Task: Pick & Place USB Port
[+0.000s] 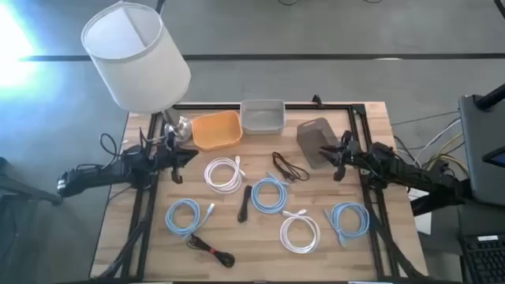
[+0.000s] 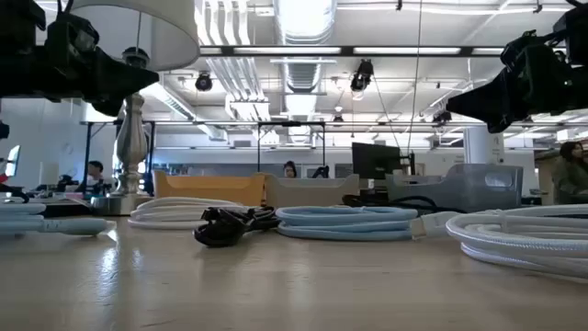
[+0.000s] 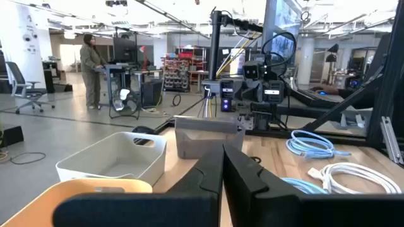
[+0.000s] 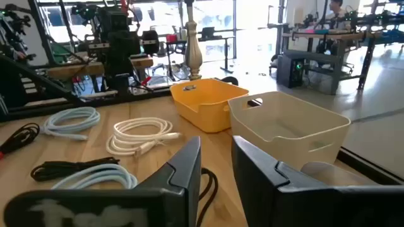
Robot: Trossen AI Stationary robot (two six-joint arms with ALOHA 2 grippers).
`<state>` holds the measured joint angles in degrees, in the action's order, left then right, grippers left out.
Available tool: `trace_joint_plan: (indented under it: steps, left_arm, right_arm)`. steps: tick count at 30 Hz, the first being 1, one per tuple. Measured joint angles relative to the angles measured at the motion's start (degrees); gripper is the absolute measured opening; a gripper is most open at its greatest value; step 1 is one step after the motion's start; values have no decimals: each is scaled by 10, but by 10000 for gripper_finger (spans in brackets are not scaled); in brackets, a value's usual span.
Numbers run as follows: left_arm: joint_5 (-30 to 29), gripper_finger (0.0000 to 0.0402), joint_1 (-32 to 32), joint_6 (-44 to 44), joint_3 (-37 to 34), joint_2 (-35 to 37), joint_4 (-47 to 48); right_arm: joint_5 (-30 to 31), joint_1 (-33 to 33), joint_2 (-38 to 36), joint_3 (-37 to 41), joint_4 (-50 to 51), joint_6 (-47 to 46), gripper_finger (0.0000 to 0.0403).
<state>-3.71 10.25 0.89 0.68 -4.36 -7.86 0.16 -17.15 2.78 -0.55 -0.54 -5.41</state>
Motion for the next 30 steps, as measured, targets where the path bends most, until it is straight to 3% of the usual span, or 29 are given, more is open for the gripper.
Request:
trace_joint_plan:
  steps: [14,30]
  left_arm:
    - [0,14,0,0,0,0,0]
    - [0,14,0,0,0,0,0]
  right_arm:
    - [0,0,0,0,0,-1,68]
    - [0,0,0,0,0,-1,84]
